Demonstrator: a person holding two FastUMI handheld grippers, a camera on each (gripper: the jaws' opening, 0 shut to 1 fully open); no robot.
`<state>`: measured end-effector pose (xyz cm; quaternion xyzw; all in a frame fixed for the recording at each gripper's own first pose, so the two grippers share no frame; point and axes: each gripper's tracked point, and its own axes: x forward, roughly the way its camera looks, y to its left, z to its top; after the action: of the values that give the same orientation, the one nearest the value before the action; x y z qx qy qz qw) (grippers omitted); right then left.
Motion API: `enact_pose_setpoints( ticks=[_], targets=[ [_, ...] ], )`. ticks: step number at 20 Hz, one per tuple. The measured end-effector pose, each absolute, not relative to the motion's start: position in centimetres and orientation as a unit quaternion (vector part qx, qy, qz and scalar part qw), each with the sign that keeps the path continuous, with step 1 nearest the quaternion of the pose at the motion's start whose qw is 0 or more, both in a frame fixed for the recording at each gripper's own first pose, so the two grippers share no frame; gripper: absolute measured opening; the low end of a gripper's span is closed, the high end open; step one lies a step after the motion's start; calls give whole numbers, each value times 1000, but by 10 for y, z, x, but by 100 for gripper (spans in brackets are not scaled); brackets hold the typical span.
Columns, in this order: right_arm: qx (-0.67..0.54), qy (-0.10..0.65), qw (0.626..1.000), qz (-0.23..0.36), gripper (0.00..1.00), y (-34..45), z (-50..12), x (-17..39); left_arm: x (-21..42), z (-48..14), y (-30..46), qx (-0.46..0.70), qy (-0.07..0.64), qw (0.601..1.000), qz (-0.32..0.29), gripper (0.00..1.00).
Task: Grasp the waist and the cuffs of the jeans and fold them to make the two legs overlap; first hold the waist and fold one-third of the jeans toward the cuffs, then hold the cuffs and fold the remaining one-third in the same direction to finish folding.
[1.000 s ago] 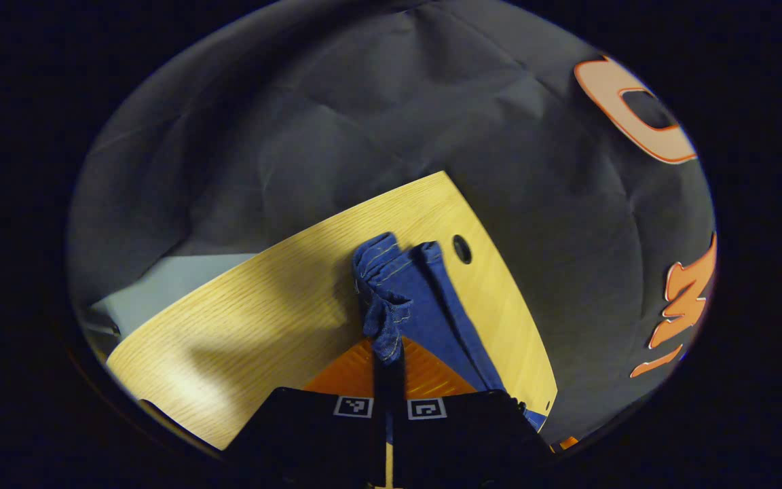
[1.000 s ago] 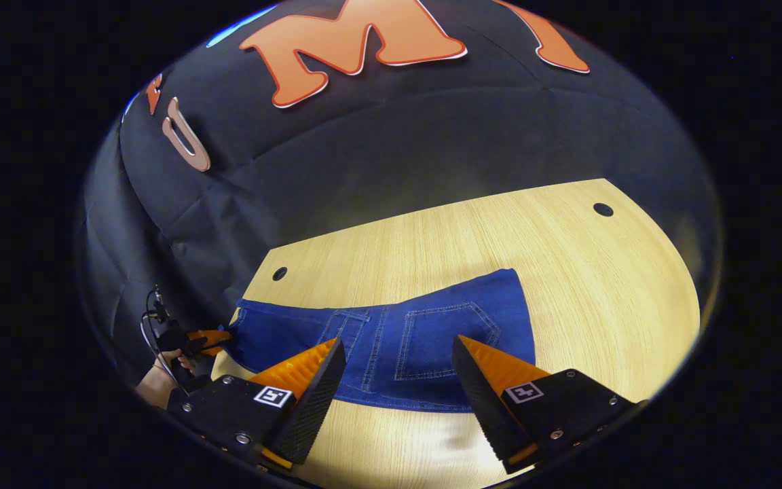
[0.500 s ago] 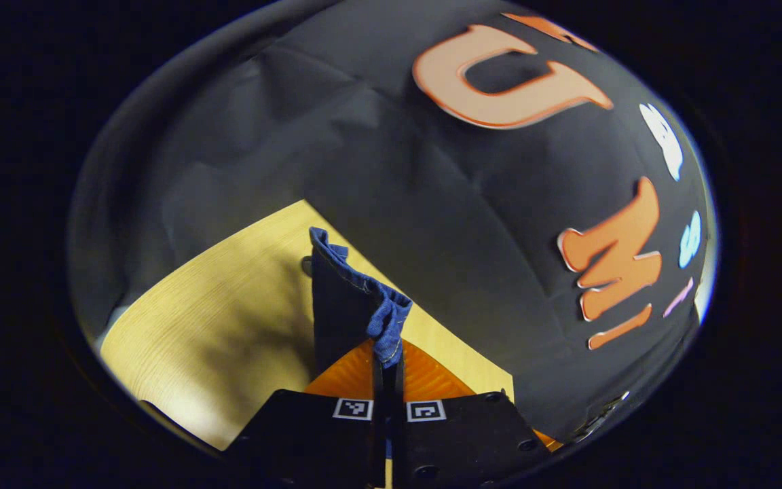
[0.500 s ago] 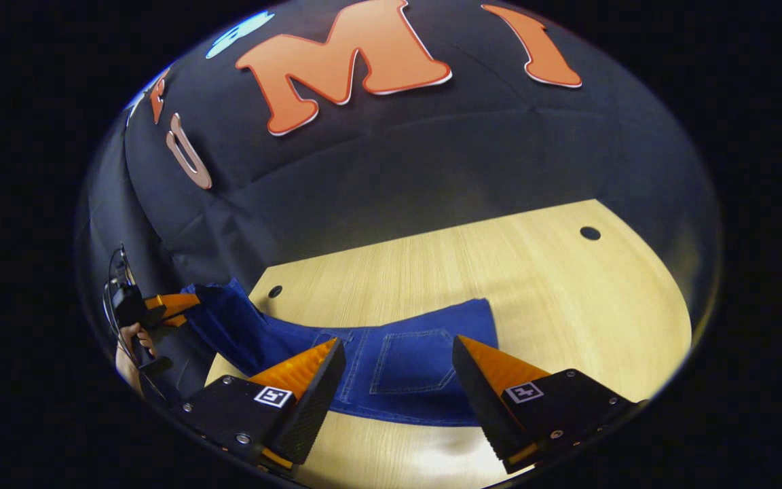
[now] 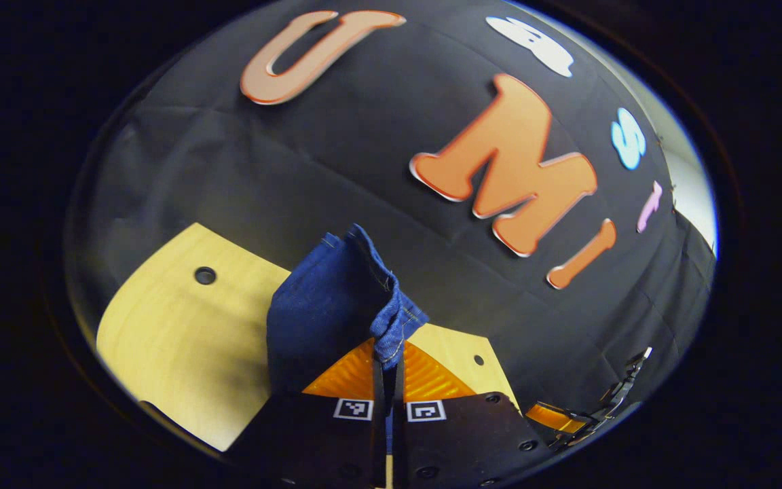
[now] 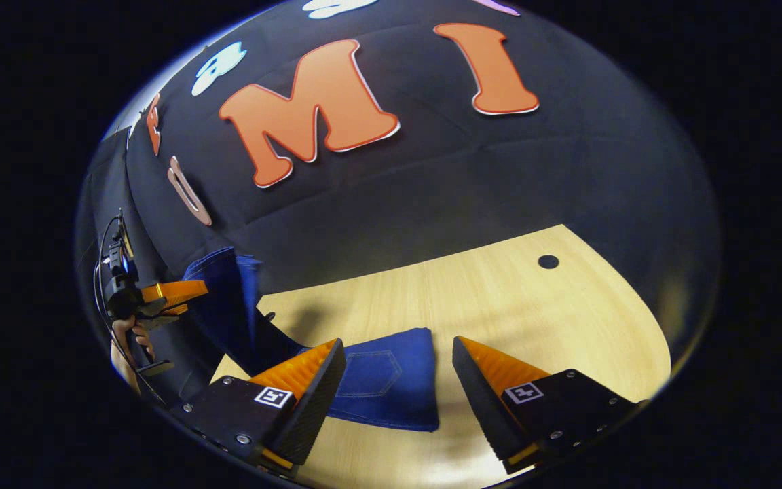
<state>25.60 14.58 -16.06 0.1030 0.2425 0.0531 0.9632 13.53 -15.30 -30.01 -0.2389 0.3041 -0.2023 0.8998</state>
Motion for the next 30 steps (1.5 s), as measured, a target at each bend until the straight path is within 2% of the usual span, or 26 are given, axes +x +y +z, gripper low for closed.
enact_pose_setpoints(
  ticks=[4,8,9,15,20,21,23,25,30],
  targets=[
    [114,247,962,36,98,103,-166,232,98,-336,-257,-231,351,872,-251,4],
    [106,259,960,21,98,72,-181,210,52,-403,-325,-144,405,860,-274,2],
    [105,262,959,21,98,68,-184,206,42,-420,-335,-114,414,860,-276,4],
    [87,280,955,34,98,63,-201,192,-9,-502,-348,32,451,854,-260,4],
    [78,284,954,50,98,66,-201,189,-16,-524,-356,51,452,853,-254,5],
    [75,284,954,53,98,66,-202,188,-21,-522,-355,47,456,849,-262,12],
    [71,287,954,54,98,65,-203,188,-34,-525,-381,9,473,830,-293,56],
    [73,287,954,54,98,65,-203,188,-40,-522,-382,14,471,833,-289,100],
    [86,274,957,46,98,64,-194,190,-46,-454,-353,-29,425,857,-289,98]
  ],
)
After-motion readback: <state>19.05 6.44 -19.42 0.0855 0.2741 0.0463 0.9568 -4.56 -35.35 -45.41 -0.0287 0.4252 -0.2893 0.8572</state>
